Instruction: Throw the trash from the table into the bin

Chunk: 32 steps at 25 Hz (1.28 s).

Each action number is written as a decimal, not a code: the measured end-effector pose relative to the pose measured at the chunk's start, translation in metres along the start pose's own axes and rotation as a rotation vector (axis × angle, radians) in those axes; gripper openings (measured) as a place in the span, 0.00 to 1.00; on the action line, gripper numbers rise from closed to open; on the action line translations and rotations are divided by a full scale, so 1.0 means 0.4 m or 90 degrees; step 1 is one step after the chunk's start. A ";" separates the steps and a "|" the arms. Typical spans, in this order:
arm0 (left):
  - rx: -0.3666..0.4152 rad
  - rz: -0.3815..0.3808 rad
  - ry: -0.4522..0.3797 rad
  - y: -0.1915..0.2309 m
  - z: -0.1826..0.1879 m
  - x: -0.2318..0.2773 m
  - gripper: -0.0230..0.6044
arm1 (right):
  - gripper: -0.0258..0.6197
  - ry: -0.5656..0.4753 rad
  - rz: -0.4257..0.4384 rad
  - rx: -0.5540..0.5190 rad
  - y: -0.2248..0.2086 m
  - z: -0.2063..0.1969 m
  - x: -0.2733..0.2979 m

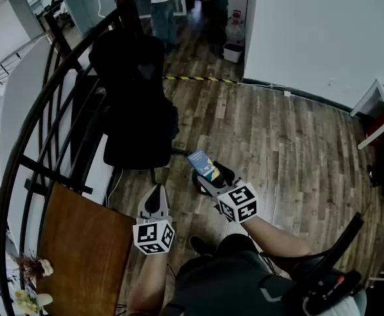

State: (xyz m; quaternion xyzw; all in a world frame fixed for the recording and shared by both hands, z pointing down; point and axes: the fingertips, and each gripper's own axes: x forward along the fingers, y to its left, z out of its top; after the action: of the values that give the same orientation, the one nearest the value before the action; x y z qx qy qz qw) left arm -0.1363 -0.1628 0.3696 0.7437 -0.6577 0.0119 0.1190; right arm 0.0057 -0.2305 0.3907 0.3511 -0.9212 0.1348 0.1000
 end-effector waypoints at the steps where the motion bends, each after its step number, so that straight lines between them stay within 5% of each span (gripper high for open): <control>1: 0.002 -0.005 0.003 0.010 -0.002 0.017 0.06 | 0.47 -0.002 -0.008 0.003 -0.011 -0.001 0.015; 12: -0.015 -0.017 0.081 0.067 -0.165 0.260 0.06 | 0.47 0.067 -0.045 0.034 -0.224 -0.191 0.189; 24: -0.048 -0.017 0.203 0.113 -0.572 0.527 0.06 | 0.47 0.200 -0.054 0.069 -0.465 -0.616 0.413; 32: -0.067 0.002 0.271 0.151 -0.848 0.632 0.06 | 0.47 0.287 -0.041 0.090 -0.527 -0.921 0.485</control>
State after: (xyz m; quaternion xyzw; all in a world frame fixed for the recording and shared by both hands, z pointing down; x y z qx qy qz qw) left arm -0.1146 -0.3507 0.7527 0.7161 -0.6186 0.1348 0.2939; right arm 0.0384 -0.3845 0.8301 0.3478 -0.8520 0.2708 0.2825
